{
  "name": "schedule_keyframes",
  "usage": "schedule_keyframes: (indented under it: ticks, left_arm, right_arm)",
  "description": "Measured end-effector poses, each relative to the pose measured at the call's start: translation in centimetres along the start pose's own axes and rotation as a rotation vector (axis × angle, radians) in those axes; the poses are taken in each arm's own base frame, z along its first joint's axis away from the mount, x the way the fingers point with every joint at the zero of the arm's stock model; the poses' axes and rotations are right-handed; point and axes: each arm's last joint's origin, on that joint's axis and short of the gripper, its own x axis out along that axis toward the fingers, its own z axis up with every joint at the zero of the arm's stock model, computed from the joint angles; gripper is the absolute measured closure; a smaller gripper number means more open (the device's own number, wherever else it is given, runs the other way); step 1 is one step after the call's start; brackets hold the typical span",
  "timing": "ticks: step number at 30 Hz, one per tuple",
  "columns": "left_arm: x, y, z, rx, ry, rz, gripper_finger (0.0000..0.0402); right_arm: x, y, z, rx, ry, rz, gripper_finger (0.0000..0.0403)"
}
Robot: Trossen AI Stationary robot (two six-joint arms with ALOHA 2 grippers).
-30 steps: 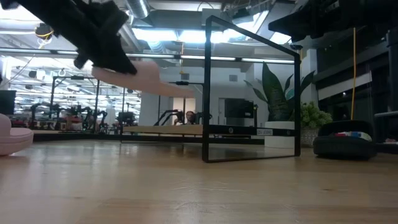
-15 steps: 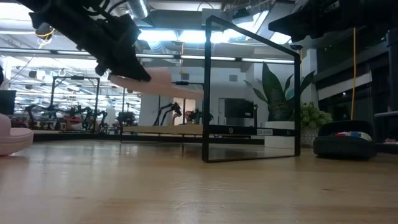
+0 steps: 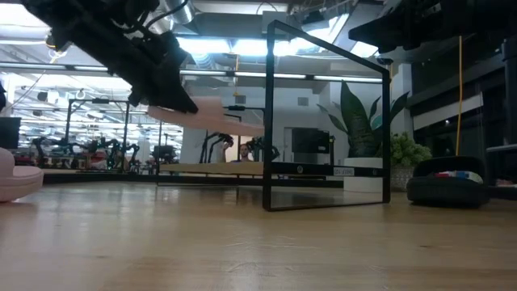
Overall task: Pick and place slides into the shelf
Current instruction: Put the top pink slide on the shelf
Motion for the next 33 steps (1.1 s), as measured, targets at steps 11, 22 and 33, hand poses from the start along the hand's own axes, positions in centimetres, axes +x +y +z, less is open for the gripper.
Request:
schedule_keyframes:
  ticks: [11, 22, 33]
  left_arm:
    - [1.1, 2.1, -1.1, -0.048, -0.023, 0.0, 0.0401]
    - [2.4, 3.1, -1.0, -0.05, -0.012, -0.004, 0.0401]
    - [4.8, 3.7, -2.0, -0.054, 0.025, 0.006, 0.0401]
  right_arm:
    - [0.0, 0.0, 0.0, 0.0, 0.0, 0.0, 0.0382]
    - [0.0, 0.0, 0.0, 0.0, 0.0, -0.001, 0.0382]
    - [0.0, 0.0, 0.0, -0.001, 0.0, -0.001, 0.0382]
